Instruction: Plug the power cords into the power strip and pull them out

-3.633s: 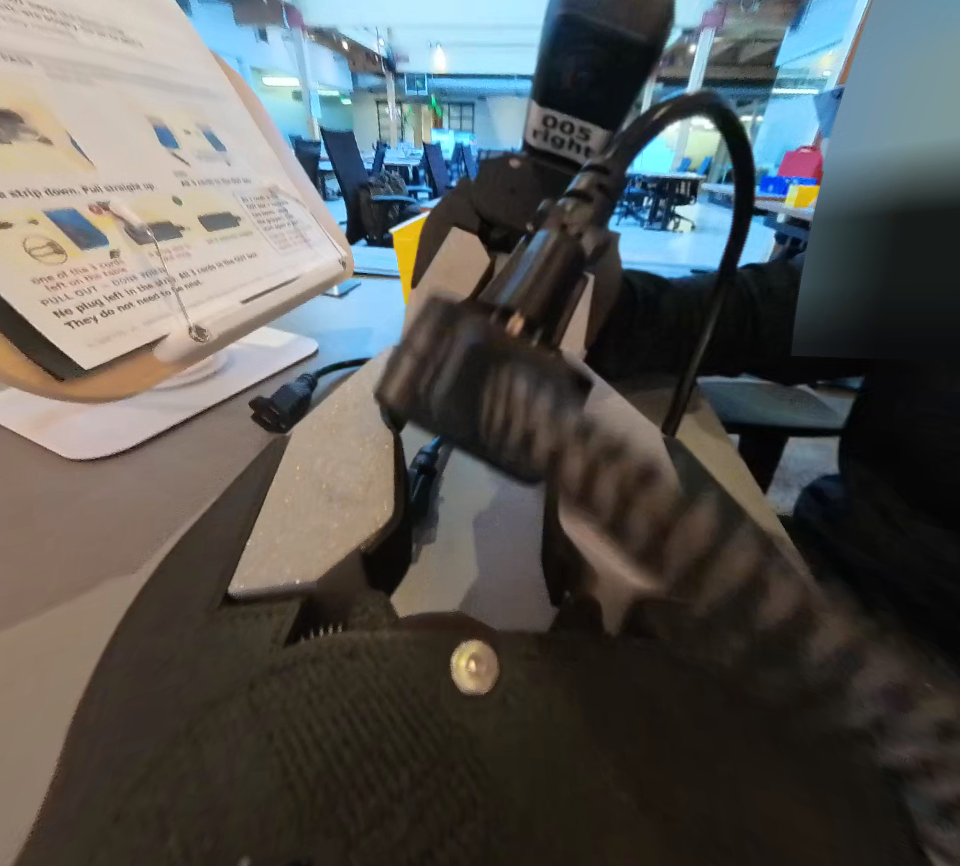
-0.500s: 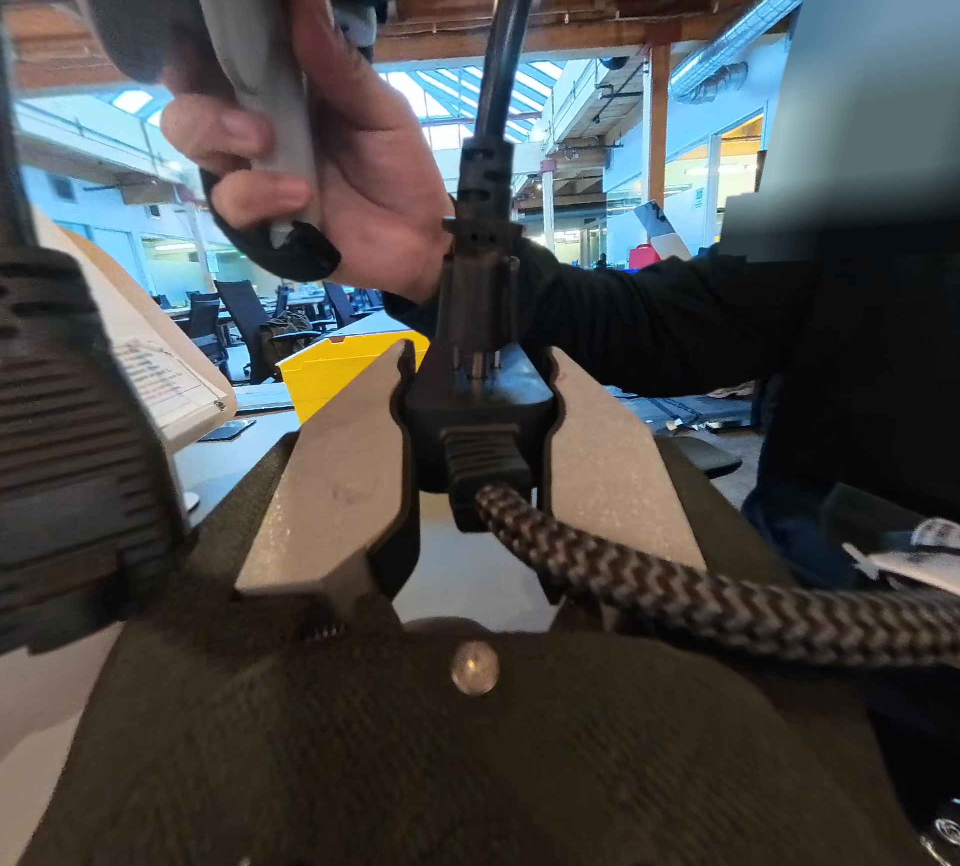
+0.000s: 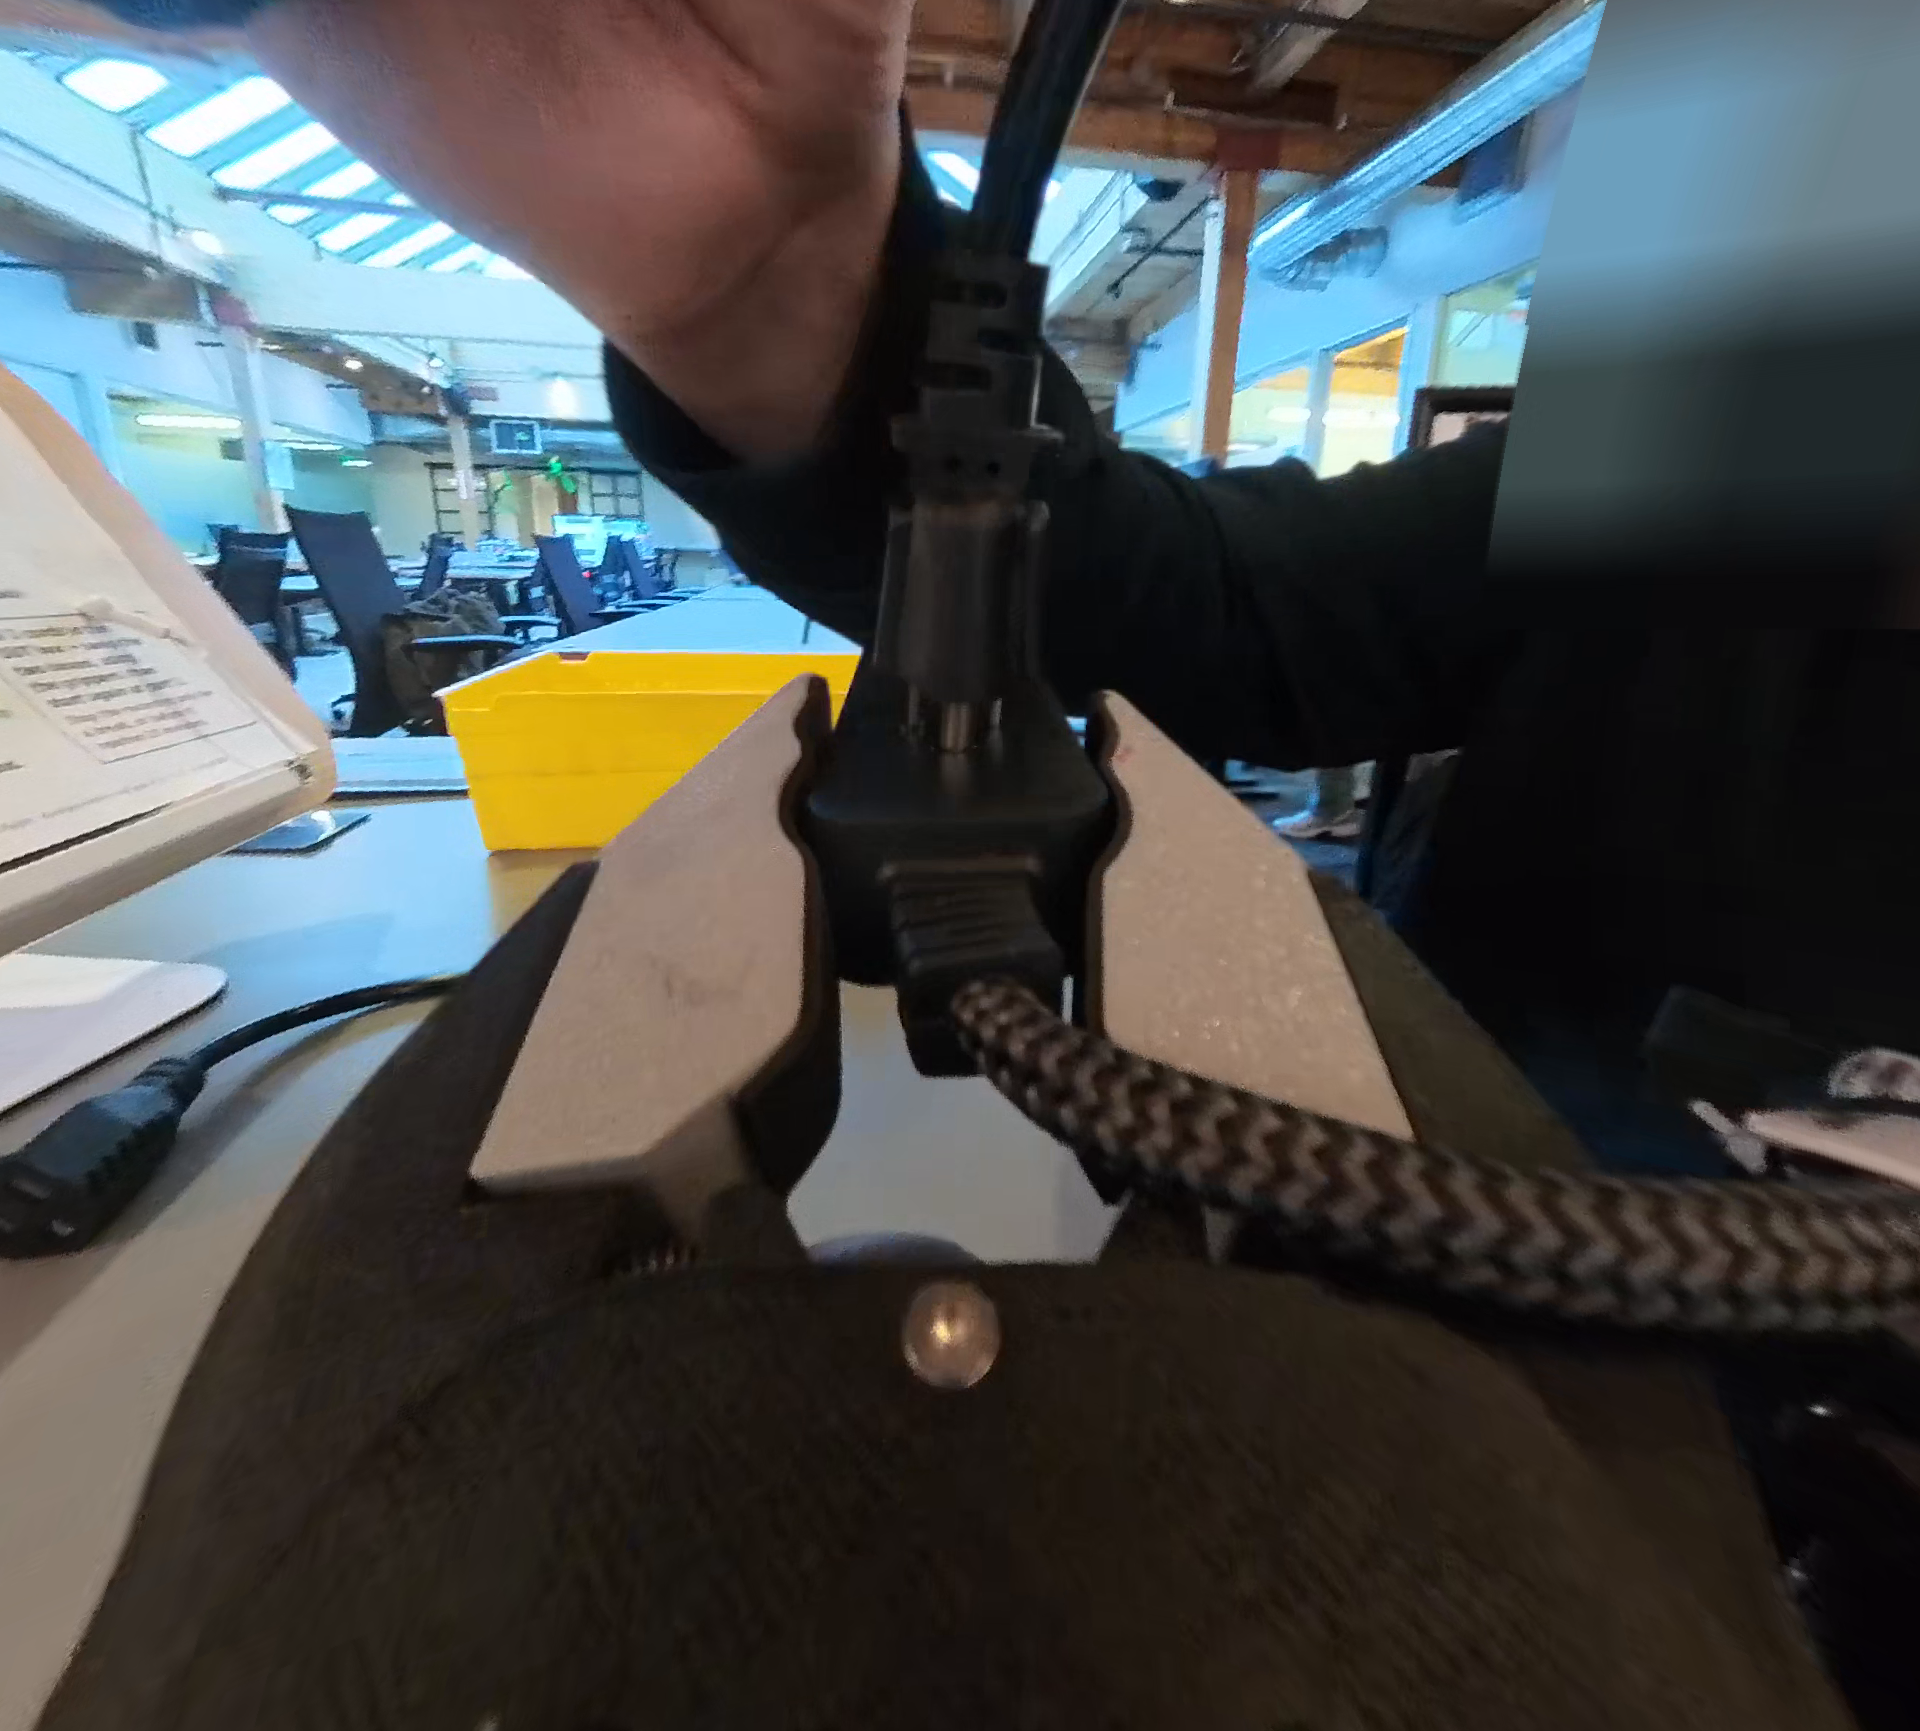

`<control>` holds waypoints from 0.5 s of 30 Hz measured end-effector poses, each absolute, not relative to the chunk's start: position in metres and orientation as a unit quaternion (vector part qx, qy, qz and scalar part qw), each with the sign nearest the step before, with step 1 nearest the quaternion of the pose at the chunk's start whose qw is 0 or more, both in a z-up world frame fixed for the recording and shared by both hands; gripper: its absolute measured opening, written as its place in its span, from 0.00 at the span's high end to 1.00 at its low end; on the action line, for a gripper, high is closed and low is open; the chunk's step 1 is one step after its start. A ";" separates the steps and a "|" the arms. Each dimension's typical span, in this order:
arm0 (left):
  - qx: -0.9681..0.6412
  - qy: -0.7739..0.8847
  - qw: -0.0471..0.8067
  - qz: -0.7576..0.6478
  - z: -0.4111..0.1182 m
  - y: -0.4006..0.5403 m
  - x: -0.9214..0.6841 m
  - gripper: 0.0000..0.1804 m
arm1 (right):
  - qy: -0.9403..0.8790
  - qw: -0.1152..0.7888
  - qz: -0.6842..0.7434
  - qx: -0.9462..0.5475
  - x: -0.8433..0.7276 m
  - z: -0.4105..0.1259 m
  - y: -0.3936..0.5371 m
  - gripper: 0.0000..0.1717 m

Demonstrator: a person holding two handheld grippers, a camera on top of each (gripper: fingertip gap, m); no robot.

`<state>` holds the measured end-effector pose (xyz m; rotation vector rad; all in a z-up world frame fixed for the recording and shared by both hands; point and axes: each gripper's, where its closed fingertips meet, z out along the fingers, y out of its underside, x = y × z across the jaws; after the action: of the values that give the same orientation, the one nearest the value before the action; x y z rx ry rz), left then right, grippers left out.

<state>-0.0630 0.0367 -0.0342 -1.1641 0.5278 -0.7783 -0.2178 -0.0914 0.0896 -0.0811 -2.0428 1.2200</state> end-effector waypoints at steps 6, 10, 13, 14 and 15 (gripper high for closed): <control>-0.507 0.265 0.725 -0.383 -0.029 0.024 -0.054 0.73 | -0.873 0.255 0.408 0.079 -0.203 0.044 -0.142 0.97; -0.501 0.272 0.728 -0.381 -0.026 0.020 -0.055 0.74 | -0.919 0.184 0.318 0.142 -0.186 0.005 -0.158 0.97; -0.500 0.279 0.733 -0.368 -0.025 0.018 -0.056 0.74 | -0.939 0.129 0.255 0.191 -0.162 -0.021 -0.165 0.96; -0.500 0.281 0.733 -0.366 -0.025 0.018 -0.055 0.74 | -0.944 0.112 0.233 0.204 -0.155 -0.030 -0.164 0.96; -0.502 0.283 0.732 -0.363 -0.026 0.018 -0.055 0.74 | -0.950 0.092 0.209 0.215 -0.147 -0.039 -0.161 0.96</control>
<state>-0.0547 0.0176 -0.0259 -1.1051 0.6218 -0.7990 -0.1468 -0.1614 -0.0390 0.6378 -2.8209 0.6194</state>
